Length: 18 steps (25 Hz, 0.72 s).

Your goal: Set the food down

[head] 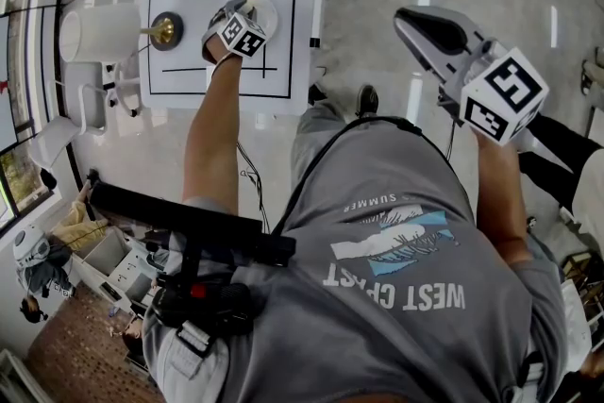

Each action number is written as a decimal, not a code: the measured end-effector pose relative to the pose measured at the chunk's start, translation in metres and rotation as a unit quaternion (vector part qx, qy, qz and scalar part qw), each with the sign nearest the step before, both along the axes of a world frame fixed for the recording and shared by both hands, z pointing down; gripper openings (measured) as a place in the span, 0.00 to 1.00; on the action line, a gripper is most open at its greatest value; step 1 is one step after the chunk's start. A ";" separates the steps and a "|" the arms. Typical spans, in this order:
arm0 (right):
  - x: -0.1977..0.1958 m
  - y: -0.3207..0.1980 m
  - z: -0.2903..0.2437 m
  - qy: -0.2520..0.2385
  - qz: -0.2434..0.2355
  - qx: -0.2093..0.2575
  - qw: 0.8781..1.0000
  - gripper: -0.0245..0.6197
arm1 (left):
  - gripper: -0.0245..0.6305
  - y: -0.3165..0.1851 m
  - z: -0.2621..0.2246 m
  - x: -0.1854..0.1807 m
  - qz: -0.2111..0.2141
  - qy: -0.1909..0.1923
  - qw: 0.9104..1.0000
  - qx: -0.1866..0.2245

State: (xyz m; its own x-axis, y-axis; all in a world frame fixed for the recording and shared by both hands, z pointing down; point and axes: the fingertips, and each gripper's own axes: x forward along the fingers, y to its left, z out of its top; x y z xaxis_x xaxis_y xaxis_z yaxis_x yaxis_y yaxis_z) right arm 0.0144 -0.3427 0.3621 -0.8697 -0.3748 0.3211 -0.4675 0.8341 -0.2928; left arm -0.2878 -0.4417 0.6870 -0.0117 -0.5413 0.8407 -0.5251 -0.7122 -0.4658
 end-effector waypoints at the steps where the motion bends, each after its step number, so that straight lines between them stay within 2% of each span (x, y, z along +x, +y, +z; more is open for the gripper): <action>1: 0.000 0.000 0.000 0.000 0.000 0.000 1.000 0.05 | 0.20 0.001 0.000 0.001 0.001 -0.001 1.000 0.001; 6: 0.000 0.003 0.001 0.001 -0.003 -0.002 1.000 0.05 | 0.20 0.006 0.002 0.000 -0.001 0.000 1.000 0.003; 18: 0.004 0.004 0.003 0.000 -0.007 -0.004 1.000 0.05 | 0.22 0.008 0.003 0.014 -0.022 0.055 0.997 -0.039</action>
State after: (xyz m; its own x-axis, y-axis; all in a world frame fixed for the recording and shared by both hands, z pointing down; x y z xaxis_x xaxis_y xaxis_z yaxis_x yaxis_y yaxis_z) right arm 0.0181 -0.3388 0.3653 -0.8749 -0.3604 0.3234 -0.4561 0.8378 -0.3000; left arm -0.2733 -0.4334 0.6901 0.0613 -0.4757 0.8775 -0.6016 -0.7191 -0.3478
